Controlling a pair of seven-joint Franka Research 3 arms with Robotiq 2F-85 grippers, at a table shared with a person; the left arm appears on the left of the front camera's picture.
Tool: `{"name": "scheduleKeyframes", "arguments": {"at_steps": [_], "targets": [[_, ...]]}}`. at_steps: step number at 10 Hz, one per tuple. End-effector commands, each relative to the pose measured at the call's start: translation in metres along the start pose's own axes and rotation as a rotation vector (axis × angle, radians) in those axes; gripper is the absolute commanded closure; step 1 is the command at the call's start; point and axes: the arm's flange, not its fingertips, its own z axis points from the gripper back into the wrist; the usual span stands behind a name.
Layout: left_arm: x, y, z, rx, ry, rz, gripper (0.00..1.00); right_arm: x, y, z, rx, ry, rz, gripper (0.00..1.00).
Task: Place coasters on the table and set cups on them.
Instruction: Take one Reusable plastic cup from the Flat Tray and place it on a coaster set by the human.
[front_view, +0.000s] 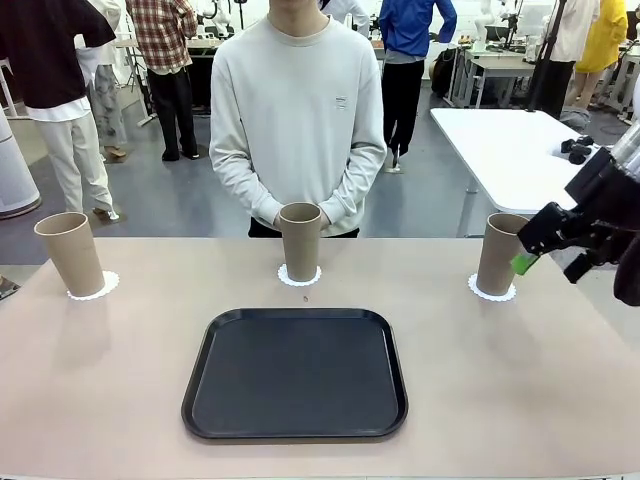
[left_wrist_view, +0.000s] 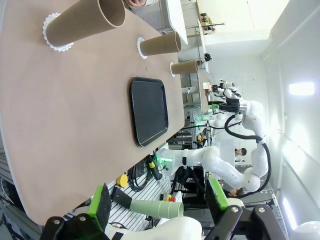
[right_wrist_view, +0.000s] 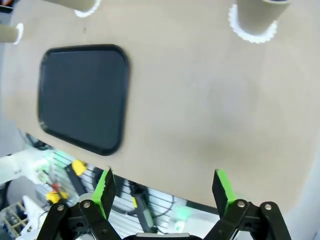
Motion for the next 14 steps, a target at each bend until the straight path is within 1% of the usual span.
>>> {"name": "scheduleKeyframes", "arguments": {"at_steps": [1,2,3,4,5,6,7,9,11,13,14], "targets": [[0.0,-0.004,0.001,-0.002,-0.002,0.012,0.0,-0.016,-0.067,0.001,0.452,-0.253,-0.07,0.0],[0.0,-0.004,0.001,-0.002,-0.002,0.012,0.0,-0.024,-0.11,-0.002,0.617,-0.407,-0.116,0.0],[0.0,-0.004,0.001,-0.002,-0.002,0.012,0.0,-0.031,-0.139,-0.008,0.752,-0.499,-0.116,0.0],[0.0,-0.004,0.001,-0.002,-0.002,0.012,0.0,-0.038,-0.163,-0.017,0.801,-0.511,-0.167,0.0],[0.0,-0.004,0.001,-0.002,-0.002,0.012,0.0,-0.046,-0.186,-0.025,0.883,-0.532,-0.218,0.0],[0.0,-0.004,0.001,-0.002,-0.002,0.012,0.0,-0.052,-0.2,-0.036,1.004,-0.452,-0.22,0.0],[0.0,-0.004,0.001,-0.002,-0.002,0.012,0.0,-0.055,-0.21,-0.043,1.09,-0.375,-0.2,0.0],[0.0,-0.004,0.001,-0.002,-0.002,0.012,0.0,-0.057,-0.226,-0.053,1.108,-0.272,-0.17,0.0],[0.0,-0.004,0.001,-0.002,-0.002,0.012,0.0,-0.054,-0.235,-0.059,1.064,-0.217,-0.154,0.0],[0.0,-0.004,0.001,-0.002,-0.002,0.012,0.0,-0.05,-0.237,-0.062,1.037,-0.208,-0.175,0.0],[0.0,-0.004,0.001,-0.002,-0.002,0.012,0.0,-0.048,-0.238,-0.063,1.006,-0.227,-0.206,0.0]]}}
